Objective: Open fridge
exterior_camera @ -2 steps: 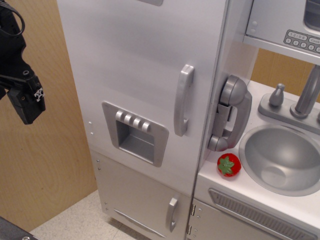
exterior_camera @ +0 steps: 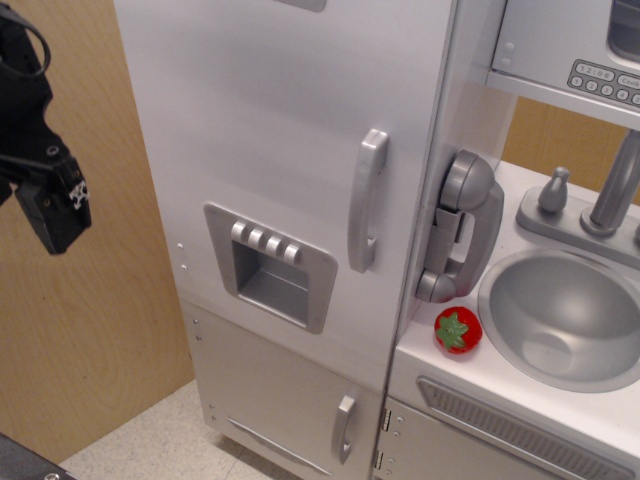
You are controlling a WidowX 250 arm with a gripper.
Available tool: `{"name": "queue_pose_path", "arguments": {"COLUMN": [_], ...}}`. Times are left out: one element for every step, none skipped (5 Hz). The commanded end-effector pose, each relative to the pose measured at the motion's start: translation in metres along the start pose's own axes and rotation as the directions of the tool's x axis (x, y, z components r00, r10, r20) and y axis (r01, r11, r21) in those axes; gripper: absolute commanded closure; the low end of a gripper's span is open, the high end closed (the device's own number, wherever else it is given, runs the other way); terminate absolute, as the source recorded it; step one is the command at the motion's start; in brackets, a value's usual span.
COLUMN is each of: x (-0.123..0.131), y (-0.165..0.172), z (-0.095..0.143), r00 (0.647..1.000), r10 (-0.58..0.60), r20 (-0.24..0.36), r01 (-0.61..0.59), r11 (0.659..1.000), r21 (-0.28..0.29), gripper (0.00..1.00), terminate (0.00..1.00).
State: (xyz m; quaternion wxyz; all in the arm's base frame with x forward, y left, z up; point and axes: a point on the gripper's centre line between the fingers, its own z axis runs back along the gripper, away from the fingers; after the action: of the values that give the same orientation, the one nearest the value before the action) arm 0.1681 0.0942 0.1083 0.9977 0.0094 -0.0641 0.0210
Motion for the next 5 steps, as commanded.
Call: {"name": "queue_pose_path", "arguments": {"x": [0.047, 0.068, 0.09, 0.113, 0.129], "y": [-0.06, -0.092, -0.11, -0.122, -0.134], "z": [0.0, -0.008, -0.016, -0.016, -0.02], "r00": [1.0, 0.998, 0.997, 0.984, 0.977], "r10": [0.021, 0.046, 0.046, 0.023, 0.029], "r20": [0.006, 0.039, 0.068, 0.179, 0.21], "r01": [-0.021, -0.046, -0.046, -0.018, -0.018], "r11": [1.0, 0.999, 0.999, 0.999, 0.998], "r21": [0.002, 0.011, -0.003, -0.03, -0.054], "gripper": [0.0, 0.0, 0.0, 0.0, 0.0], "terminate": [0.0, 0.0, 0.0, 0.0, 0.0]}}
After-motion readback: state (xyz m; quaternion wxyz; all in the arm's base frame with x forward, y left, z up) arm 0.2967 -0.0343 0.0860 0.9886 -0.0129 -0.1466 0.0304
